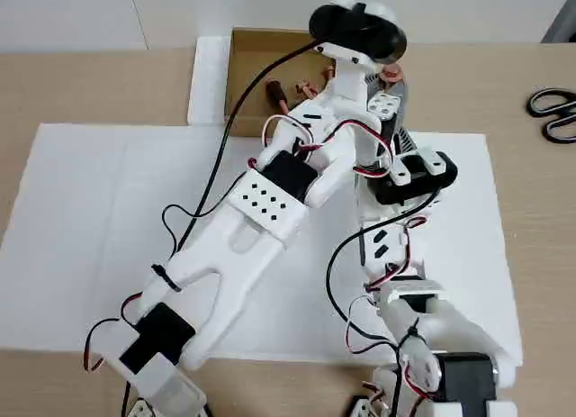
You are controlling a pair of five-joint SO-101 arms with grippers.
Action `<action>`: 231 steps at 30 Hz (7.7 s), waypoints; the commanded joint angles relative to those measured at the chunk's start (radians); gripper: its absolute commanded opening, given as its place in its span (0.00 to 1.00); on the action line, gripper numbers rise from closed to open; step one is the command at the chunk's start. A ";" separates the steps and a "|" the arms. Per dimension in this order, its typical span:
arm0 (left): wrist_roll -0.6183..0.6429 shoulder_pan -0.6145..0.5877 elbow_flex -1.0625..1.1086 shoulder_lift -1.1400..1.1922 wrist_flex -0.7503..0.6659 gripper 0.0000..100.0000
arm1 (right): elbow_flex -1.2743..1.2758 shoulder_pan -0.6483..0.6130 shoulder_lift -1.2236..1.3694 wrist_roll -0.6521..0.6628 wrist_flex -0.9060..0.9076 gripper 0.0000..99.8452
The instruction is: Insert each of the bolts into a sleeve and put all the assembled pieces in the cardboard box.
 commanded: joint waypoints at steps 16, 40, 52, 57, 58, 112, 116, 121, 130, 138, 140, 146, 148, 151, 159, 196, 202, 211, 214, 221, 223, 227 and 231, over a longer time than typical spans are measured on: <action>0.008 0.009 -0.008 -0.063 0.075 0.14 | -0.054 -0.008 -0.004 0.000 -0.035 0.00; 0.005 -0.029 -0.019 -0.169 0.077 0.05 | -0.107 -0.010 0.002 0.037 -0.033 0.00; 0.180 -0.101 -0.013 -0.141 0.080 0.01 | -0.265 0.252 -0.007 -0.229 0.433 0.00; 0.245 -0.117 -0.114 -0.015 0.189 0.01 | -0.549 0.449 -0.007 -0.379 0.908 0.00; 0.245 -0.118 -0.156 0.005 0.215 0.01 | -0.592 0.472 -0.007 -0.384 0.987 0.00; -0.562 0.110 -0.926 0.678 0.954 0.08 | -0.789 0.989 -0.321 0.279 1.755 0.00; -0.523 0.109 -1.055 0.761 0.937 0.09 | -0.789 1.010 -0.329 0.319 1.790 0.00; -0.552 0.120 -1.156 0.809 0.967 0.09 | -0.789 1.010 -0.329 0.316 1.797 0.00; -0.802 0.206 -1.150 0.821 1.138 0.09 | -0.792 0.990 -0.331 0.324 1.882 0.00; -0.812 0.236 -1.144 0.965 1.103 0.09 | -0.792 0.943 -0.331 0.324 1.920 0.00; -0.806 0.236 -1.165 0.965 1.099 0.09 | -0.789 0.923 -0.331 0.324 1.923 0.00; -0.603 0.172 -1.360 0.941 1.112 0.09 | -0.789 0.834 -0.331 0.315 1.934 0.00; -0.603 0.160 -1.411 0.933 1.148 0.09 | -0.789 0.826 -0.331 0.315 1.934 0.00; -0.559 0.117 -1.443 0.930 1.155 0.09 | -0.789 0.819 -0.331 0.315 1.934 0.00; -0.017 -0.213 -1.504 0.927 1.172 0.09 | -0.707 0.458 -0.331 0.270 1.925 0.00; 0.416 -0.454 -1.379 0.936 1.254 0.09 | -0.334 -0.196 -0.048 -0.183 1.451 0.28; 0.416 -0.457 -1.379 0.937 1.254 0.09 | -0.334 -0.203 -0.047 -0.181 1.451 0.28; 0.414 -0.456 -1.379 0.937 1.246 0.09 | -0.330 -0.211 -0.048 -0.180 1.460 0.39; 0.413 -0.456 -1.380 0.937 1.227 0.09 | -0.345 -0.213 -0.070 -0.183 1.503 0.46; 0.413 -0.457 -1.379 0.937 1.218 0.09 | -0.351 -0.211 -0.325 -0.181 1.612 0.47; 0.410 -0.457 -1.379 0.939 1.204 0.09 | -0.350 -0.206 -0.395 -0.180 1.632 0.47; 0.413 -0.453 -1.379 0.939 1.198 0.09 | -0.348 -0.205 -0.460 -0.180 1.681 0.47; 0.414 -0.448 -1.380 0.971 1.203 0.09 | -0.350 -0.039 -0.461 -0.135 1.679 0.46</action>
